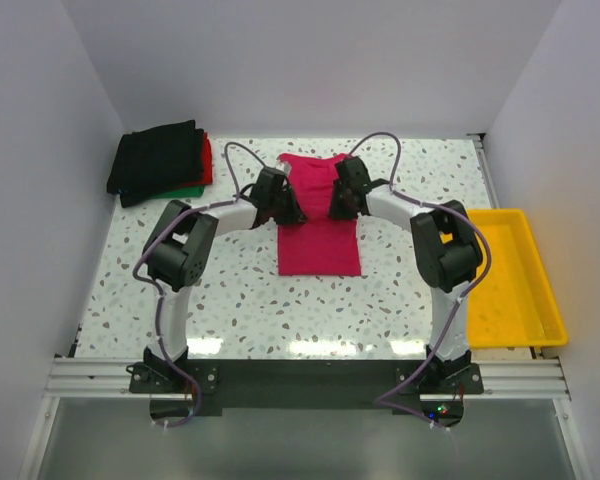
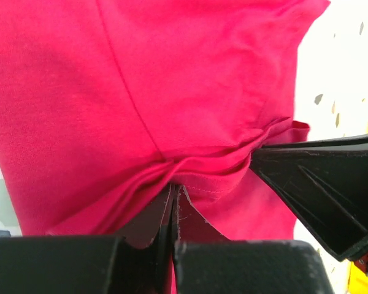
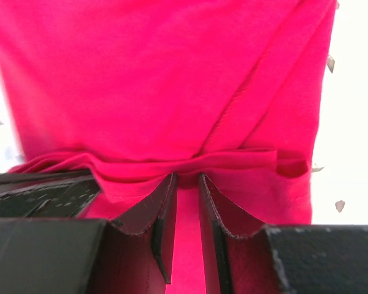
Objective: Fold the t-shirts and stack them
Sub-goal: Fold the tshirt
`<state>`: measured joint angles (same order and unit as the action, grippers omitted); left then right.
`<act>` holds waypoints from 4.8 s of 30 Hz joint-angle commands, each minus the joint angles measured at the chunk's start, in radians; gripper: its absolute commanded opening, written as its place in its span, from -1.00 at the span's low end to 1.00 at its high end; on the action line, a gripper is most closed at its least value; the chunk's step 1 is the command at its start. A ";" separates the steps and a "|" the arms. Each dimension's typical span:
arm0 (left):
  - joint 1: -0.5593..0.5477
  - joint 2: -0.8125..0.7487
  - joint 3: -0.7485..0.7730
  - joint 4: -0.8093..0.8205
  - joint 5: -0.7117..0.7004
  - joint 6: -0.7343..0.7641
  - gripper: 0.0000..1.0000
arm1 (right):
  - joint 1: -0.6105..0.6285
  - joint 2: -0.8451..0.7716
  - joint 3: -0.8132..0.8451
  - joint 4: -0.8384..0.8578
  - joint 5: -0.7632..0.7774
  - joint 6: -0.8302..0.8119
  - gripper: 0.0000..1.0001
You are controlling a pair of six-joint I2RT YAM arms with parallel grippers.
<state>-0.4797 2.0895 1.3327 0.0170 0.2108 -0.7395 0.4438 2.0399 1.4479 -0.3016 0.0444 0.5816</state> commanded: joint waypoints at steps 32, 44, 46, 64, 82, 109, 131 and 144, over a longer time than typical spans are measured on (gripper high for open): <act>0.044 -0.098 -0.035 0.001 -0.067 0.091 -0.56 | -0.040 -0.121 0.006 -0.047 0.092 -0.081 -0.45; 0.055 -0.089 -0.035 0.011 -0.073 0.097 -0.56 | -0.053 -0.100 -0.017 -0.051 0.126 -0.083 -0.44; 0.061 -0.083 -0.038 0.014 -0.071 0.094 -0.56 | -0.056 -0.075 -0.020 -0.050 0.132 -0.083 -0.45; 0.081 -0.101 -0.219 0.084 -0.114 0.016 -0.67 | -0.060 -0.053 -0.135 -0.027 0.120 -0.049 -0.47; 0.073 -0.374 -0.553 0.169 -0.086 0.011 -0.67 | -0.034 -0.398 -0.448 0.015 0.034 -0.003 -0.48; -0.016 -0.479 -0.541 0.075 -0.120 0.051 -0.69 | 0.196 -0.574 -0.716 0.102 0.087 0.155 -0.49; 0.072 -0.303 -0.376 0.066 -0.160 0.037 -0.66 | 0.205 -0.603 -0.839 0.088 0.037 0.147 -0.50; 0.099 -0.295 -0.449 0.055 -0.168 0.041 -0.65 | 0.253 -0.681 -0.880 0.090 0.006 0.199 -0.50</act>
<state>-0.3977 1.8057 0.9295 0.0769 0.0780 -0.7067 0.6697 1.3792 0.5964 -0.1532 0.0597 0.7536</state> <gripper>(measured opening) 0.171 0.251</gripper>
